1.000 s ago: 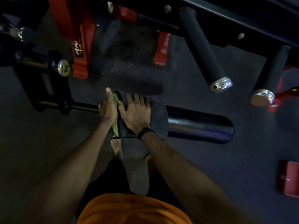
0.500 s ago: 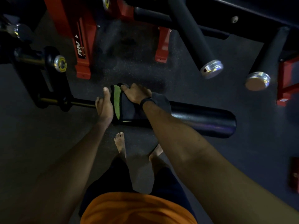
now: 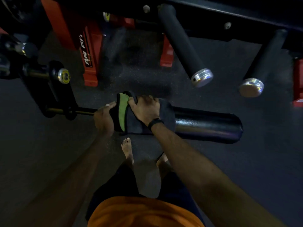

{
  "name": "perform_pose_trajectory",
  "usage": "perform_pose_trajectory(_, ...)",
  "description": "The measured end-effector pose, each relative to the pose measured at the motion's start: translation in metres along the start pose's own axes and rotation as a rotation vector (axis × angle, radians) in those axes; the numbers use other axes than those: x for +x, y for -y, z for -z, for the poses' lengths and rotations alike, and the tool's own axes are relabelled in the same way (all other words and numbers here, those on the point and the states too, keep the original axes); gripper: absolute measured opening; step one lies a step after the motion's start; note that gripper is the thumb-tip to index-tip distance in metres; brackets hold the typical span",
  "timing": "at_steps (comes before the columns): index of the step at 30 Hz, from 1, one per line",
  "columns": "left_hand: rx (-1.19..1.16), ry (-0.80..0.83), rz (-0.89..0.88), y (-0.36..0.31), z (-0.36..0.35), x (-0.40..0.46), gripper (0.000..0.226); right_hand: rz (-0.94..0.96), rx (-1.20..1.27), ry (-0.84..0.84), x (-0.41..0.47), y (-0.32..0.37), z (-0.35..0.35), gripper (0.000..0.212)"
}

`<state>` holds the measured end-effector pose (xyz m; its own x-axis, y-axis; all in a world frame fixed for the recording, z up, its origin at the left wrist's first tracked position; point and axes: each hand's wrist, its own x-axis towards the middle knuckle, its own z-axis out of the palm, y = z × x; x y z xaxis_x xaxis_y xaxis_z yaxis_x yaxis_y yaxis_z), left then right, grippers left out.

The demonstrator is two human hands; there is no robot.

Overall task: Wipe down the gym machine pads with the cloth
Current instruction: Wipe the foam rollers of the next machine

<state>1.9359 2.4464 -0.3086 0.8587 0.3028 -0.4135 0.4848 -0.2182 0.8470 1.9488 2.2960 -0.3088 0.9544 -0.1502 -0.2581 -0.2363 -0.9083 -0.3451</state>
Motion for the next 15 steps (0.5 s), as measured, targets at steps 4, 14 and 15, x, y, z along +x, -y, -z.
perform_pose_trajectory(4, 0.223, -0.090, -0.026, -0.018, -0.021, 0.004, 0.043, -0.045, -0.017, -0.071, -0.011, -0.049, 0.007, 0.045)
perform_pose_trajectory(14, 0.646, 0.001, 0.103, -0.031, -0.060, 0.019, 0.035, -0.006, -0.082, -0.250, -0.039, -0.155, 0.026, 0.036)
perform_pose_trajectory(15, 0.681, -0.007, 0.105, -0.031, -0.061, 0.018, 0.037, -0.008, -0.106, -0.249, -0.041, -0.162, 0.028, 0.036)
